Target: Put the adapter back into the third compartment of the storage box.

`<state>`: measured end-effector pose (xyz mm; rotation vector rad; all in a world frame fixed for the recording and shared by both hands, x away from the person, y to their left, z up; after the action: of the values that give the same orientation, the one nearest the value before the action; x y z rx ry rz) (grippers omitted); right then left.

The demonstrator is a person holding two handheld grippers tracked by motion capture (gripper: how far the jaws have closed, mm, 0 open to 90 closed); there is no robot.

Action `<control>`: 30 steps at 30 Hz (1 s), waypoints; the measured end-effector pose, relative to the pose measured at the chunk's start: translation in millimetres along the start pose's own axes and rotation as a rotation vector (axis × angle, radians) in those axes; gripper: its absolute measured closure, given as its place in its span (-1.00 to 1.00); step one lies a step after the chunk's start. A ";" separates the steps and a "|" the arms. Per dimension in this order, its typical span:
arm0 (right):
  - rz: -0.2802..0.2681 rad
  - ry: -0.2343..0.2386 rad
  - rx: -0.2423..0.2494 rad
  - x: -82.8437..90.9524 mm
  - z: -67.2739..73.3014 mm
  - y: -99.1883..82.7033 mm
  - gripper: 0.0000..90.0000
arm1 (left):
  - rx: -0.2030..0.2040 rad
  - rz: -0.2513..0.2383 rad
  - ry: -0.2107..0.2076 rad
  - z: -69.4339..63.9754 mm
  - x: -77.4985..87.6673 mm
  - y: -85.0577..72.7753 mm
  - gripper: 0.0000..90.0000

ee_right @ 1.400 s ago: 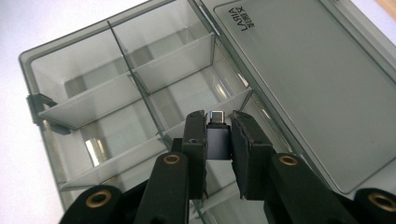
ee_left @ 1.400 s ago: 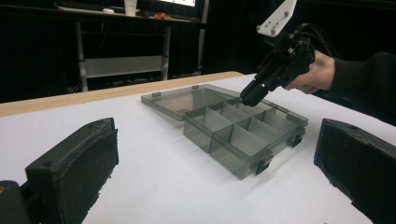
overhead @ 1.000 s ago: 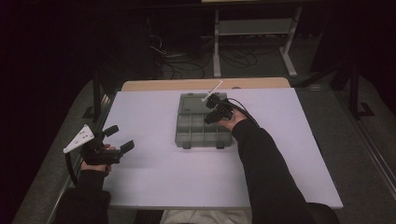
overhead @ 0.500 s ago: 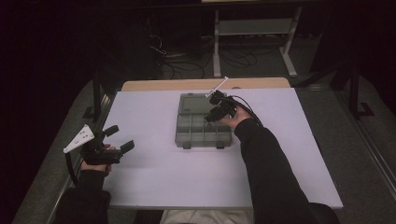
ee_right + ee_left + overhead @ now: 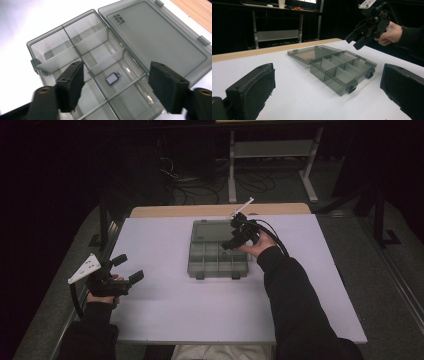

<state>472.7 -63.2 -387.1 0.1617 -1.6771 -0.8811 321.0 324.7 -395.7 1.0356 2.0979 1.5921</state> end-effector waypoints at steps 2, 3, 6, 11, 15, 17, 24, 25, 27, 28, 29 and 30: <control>-0.010 -0.005 -0.012 3.4 -0.7 -1.6 -0.53 | 0.000 -0.001 0.000 0.0 0.0 0.0 -1.00; -0.019 -0.006 -0.016 4.9 -1.0 -2.6 -0.59 | 0.000 0.000 0.000 0.0 0.0 0.0 -1.00; -0.032 0.008 -0.021 9.2 -0.8 -6.0 -0.68 | 0.001 0.000 0.000 0.2 -0.2 0.0 -1.00; -0.066 0.027 -0.035 16.8 2.7 -11.3 -0.85 | 0.000 0.002 -0.001 0.2 -0.3 -0.1 -1.00; -0.074 0.008 -0.036 20.8 4.4 -14.8 -0.97 | 0.000 0.002 -0.001 0.2 -0.3 0.0 -1.00; -0.082 -0.002 -0.040 23.7 5.2 -17.7 -1.00 | 0.000 0.002 -0.001 0.2 -0.4 -0.1 -1.00; -0.117 -0.025 -0.053 32.2 8.3 -27.0 -1.00 | 0.000 0.003 -0.001 0.3 -0.6 0.0 -1.00; -0.117 -0.025 -0.053 32.2 8.3 -27.0 -1.00 | 0.000 0.003 -0.001 0.3 -0.6 0.0 -1.00; -0.124 -0.026 -0.050 34.1 9.7 -28.9 -1.00 | 0.000 0.003 -0.001 0.3 -0.6 -0.1 -1.00; -0.130 -0.030 -0.047 35.7 10.8 -30.5 -1.00 | 0.000 0.003 -0.001 0.3 -0.5 0.0 -1.00; -0.132 -0.031 -0.047 36.6 11.4 -31.5 -1.00 | 0.000 0.003 -0.001 0.3 -0.5 0.0 -1.00; -0.137 -0.032 -0.050 37.3 12.0 -32.5 -1.00 | 0.000 0.003 -0.001 0.3 -0.5 0.0 -1.00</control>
<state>439.3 -100.7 -378.7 0.2316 -1.6876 -1.0313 321.6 324.6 -395.9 1.0401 2.0968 1.5928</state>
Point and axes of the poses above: each handheld gripper's, and its own axes: x roughly backward along the jaws, y roughly out of its top, z roughly to its left, the point moved 3 cm from there along -x, roughly forward along the jaws, and after that the axes turned 11 degrees about x, right-handed, at the moved point
